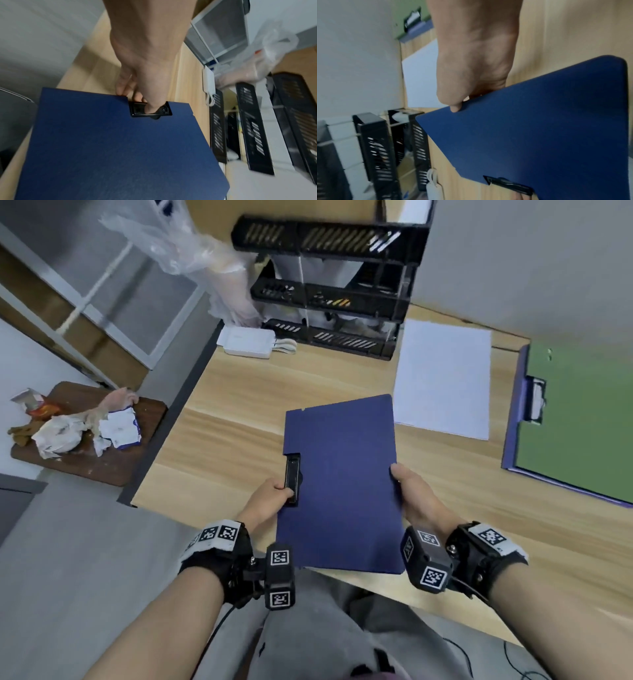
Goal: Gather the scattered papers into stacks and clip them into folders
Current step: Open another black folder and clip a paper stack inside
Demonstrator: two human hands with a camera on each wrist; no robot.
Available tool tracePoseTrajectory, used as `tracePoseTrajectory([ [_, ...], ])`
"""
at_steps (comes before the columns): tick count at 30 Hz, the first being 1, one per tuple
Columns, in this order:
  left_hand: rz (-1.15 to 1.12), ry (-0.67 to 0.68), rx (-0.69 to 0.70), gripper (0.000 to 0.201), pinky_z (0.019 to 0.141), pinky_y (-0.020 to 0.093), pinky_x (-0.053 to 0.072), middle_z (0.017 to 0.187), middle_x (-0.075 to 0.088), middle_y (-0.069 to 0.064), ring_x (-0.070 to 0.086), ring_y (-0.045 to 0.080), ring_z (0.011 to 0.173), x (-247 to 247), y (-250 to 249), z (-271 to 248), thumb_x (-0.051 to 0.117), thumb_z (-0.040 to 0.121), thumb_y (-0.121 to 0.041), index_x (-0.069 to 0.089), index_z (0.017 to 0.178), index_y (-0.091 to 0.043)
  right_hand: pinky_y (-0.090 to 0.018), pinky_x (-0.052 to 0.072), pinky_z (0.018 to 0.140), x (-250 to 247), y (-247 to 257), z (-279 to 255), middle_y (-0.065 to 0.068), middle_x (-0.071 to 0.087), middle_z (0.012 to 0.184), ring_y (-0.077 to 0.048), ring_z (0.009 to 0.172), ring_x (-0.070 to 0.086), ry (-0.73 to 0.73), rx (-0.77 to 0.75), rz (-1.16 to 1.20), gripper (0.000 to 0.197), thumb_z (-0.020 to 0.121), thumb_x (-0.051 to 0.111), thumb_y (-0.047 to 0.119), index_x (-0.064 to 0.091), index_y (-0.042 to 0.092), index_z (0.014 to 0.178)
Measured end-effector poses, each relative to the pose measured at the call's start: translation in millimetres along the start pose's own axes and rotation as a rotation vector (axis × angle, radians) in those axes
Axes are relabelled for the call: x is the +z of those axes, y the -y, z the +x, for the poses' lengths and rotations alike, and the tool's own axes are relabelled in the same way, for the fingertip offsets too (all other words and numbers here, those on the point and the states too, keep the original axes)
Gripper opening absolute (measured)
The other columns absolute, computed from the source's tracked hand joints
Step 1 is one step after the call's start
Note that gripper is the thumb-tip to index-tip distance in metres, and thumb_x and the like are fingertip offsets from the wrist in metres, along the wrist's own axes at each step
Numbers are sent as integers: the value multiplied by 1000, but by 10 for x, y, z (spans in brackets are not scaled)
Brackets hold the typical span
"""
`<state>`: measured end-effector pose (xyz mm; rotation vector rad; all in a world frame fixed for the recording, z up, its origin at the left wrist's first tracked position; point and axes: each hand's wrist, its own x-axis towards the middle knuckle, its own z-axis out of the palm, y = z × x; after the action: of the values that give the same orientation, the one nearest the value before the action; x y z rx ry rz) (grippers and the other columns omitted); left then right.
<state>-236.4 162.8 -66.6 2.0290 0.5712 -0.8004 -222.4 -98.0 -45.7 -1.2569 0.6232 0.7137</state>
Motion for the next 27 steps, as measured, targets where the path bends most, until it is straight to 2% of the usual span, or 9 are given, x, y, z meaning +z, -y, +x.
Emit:
tracePoseTrajectory([
  [2, 5, 40, 45, 6, 69, 30, 38, 79, 59, 5, 55, 21, 75, 222, -234, -35, 59, 81, -20, 57, 81, -14, -22, 45, 54, -230, 115, -189, 3, 60, 75, -13, 61, 52, 4, -63, -53, 28, 96, 37, 27, 64, 19, 92],
  [5, -23, 63, 164, 57, 92, 32, 49, 118, 62, 2, 61, 21, 109, 578, -594, 30, 67, 68, -41, 59, 118, -17, -18, 40, 47, -569, 268, -403, 8, 43, 60, -12, 53, 32, 64, -119, -36, 24, 99, 38, 28, 59, 18, 93],
  [8, 51, 179, 254, 95, 112, 38, 37, 147, 39, -6, 42, 15, 134, 892, -1087, -140, 72, 70, -56, 33, 149, -19, -27, 55, 64, -812, 382, -543, -1, 56, 75, -20, 67, 53, 124, -177, -61, 26, 102, 38, 26, 61, 15, 110],
  [11, 94, 264, 292, 112, 111, 36, 38, 152, 34, -10, 39, 12, 136, 1109, -1509, -380, 72, 62, -68, 23, 153, -27, -42, 53, 92, -985, 472, -691, -8, 69, 108, -30, 92, 64, 160, -223, -87, 28, 102, 40, 28, 64, 25, 118],
  [14, 176, 337, 331, 105, 93, 32, 46, 151, 31, -15, 40, 10, 132, 1228, -1777, -550, 70, 66, -73, 19, 152, -39, -44, 52, 96, -1137, 522, -803, -4, 71, 115, -27, 96, 69, 168, -257, -130, 27, 101, 45, 31, 63, 27, 121],
  [17, 228, 369, 367, 105, 81, 29, 51, 154, 27, -14, 40, 10, 131, 1278, -1933, -678, 68, 70, -71, 13, 153, -39, -45, 51, 98, -1231, 578, -838, -6, 74, 109, -26, 95, 70, 169, -276, -137, 31, 97, 53, 37, 61, 26, 125],
  [20, 194, 397, 381, 117, 71, 28, 56, 158, 21, -12, 39, 14, 134, 1283, -2025, -798, 73, 64, -69, 7, 155, -35, -40, 55, 91, -1241, 653, -861, 7, 73, 78, -12, 72, 70, 174, -318, -158, 35, 96, 56, 37, 58, 22, 127],
  [24, 65, 373, 434, 99, 69, 26, 59, 156, 26, -10, 44, 14, 132, 1287, -2097, -884, 76, 77, -48, 16, 154, -33, -29, 57, 65, -1118, 747, -881, 2, 66, 124, -15, 82, 70, 153, -340, -117, 34, 96, 56, 37, 58, 21, 127],
  [27, -58, 376, 426, 97, 78, 37, 61, 150, 37, -7, 48, 16, 131, 1231, -2065, -871, 80, 70, -47, 27, 150, -36, -31, 57, 64, -1032, 778, -907, 1, 68, 122, -16, 88, 72, 152, -357, -138, 32, 97, 53, 38, 60, 23, 124],
])
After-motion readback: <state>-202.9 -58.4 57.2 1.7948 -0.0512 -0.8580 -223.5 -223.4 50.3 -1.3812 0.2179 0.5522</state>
